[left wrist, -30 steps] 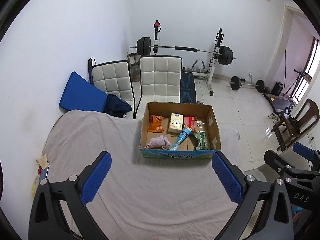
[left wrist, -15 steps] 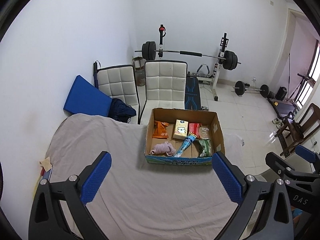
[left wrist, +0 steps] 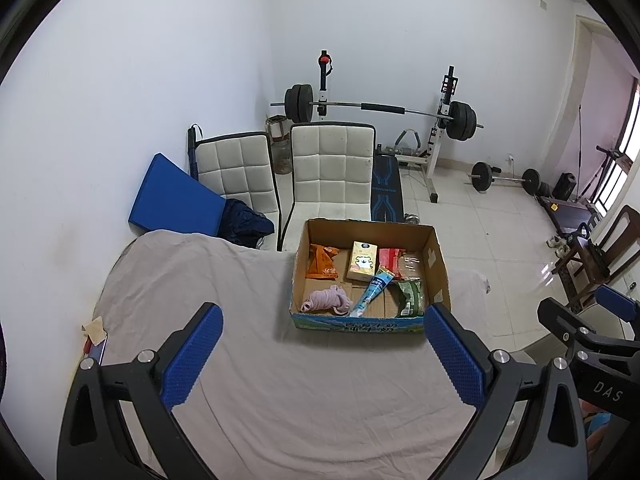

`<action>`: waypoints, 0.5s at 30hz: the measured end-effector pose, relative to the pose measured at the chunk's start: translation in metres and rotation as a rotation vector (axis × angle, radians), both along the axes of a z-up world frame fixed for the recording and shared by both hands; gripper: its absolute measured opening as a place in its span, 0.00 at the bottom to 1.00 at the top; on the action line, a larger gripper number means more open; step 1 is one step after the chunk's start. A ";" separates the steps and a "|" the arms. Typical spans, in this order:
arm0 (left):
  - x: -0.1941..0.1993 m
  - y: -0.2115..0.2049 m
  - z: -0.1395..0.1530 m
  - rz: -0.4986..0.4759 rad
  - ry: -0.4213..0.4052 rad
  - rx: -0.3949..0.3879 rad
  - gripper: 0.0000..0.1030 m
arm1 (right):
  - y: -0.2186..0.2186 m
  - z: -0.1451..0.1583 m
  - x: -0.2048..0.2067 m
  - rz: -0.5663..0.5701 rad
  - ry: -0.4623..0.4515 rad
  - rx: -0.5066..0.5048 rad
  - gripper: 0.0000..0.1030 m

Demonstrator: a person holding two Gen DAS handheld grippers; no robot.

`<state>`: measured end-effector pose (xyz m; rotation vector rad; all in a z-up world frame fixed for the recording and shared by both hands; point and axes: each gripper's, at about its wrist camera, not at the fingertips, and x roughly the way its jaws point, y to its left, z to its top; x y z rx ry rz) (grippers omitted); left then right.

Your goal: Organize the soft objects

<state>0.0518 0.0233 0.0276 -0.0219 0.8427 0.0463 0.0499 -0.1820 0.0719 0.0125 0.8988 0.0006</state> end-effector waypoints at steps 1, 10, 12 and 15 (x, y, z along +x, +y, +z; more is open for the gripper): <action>0.000 0.000 0.000 0.002 -0.001 0.000 1.00 | 0.000 0.000 0.001 0.001 0.001 0.000 1.00; 0.005 -0.002 -0.003 0.004 0.008 0.003 1.00 | -0.001 0.000 0.001 0.000 -0.001 -0.005 1.00; 0.004 -0.002 -0.003 0.003 0.006 0.001 1.00 | -0.001 0.000 0.001 0.000 -0.001 -0.005 1.00; 0.005 -0.002 -0.004 0.003 0.006 0.001 1.00 | -0.002 0.000 0.001 0.001 -0.001 -0.007 1.00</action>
